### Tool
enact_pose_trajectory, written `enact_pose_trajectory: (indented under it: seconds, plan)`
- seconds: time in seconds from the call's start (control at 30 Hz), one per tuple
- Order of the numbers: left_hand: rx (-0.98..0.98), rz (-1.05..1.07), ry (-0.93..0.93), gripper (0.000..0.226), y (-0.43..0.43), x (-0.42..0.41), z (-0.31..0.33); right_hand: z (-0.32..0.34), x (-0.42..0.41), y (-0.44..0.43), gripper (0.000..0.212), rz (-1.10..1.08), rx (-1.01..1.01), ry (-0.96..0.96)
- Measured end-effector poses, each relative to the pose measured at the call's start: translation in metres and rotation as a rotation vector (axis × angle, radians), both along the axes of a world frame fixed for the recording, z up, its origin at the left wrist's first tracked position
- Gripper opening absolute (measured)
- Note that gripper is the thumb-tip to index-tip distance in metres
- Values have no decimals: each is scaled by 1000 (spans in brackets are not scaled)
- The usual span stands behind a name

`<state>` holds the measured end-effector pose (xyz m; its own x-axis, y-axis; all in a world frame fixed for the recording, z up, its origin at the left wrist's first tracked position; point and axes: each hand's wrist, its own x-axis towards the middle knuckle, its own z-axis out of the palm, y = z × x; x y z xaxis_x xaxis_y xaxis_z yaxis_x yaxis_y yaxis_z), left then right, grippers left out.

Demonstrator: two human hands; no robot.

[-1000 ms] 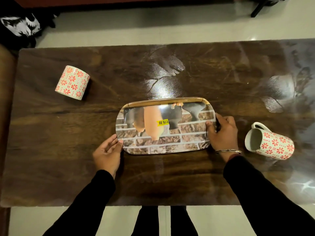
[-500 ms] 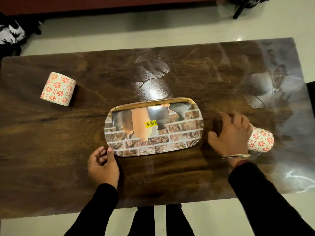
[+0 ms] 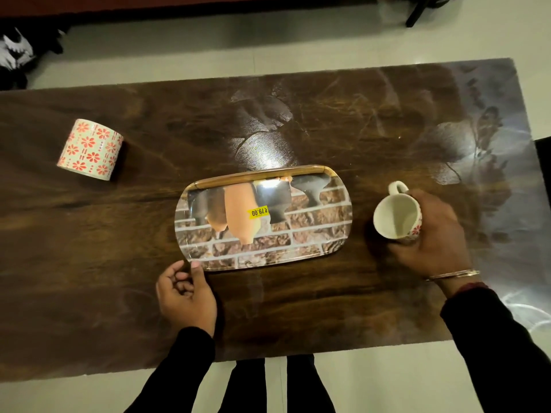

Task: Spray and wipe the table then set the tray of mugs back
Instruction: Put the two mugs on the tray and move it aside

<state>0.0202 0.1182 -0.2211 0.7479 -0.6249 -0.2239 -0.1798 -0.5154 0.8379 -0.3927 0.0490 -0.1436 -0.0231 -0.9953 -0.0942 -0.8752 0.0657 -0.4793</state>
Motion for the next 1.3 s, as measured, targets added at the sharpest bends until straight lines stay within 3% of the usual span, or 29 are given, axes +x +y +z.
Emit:
enact_pose_trajectory:
  seconds: [0.1,0.23,0.47,0.63,0.73,0.83,0.9,1.07,1.2,1.3]
  plan:
    - [9,3,-2,23,0,5,0,16,48,-20,75,108,-89,-388]
    - [4,2,-28,20,-2,15,6,-6,90,-42,88,120,75,-654]
    - [-20,34,-87,22,-21,37,10,-26,114,-60,86,149,160,-729]
    - [-54,-9,-262,27,-59,54,27,-30,106,-51,127,102,201,-609]
    - [-55,-10,-303,52,-103,76,44,-32,110,-20,140,-93,122,-628]
    - [42,-20,-377,112,-157,117,62,-31,133,23,130,-270,-81,-516]
    - [151,-89,-351,134,-189,145,69,-29,153,51,119,-354,-216,-401]
    - [361,-288,-426,106,-228,186,63,-37,203,90,75,-379,-418,-194]
    - [490,-261,-516,93,-235,181,59,-39,240,84,38,-188,-387,-301]
    - [546,-245,-492,93,-234,170,60,-46,263,56,28,-85,-350,-398]
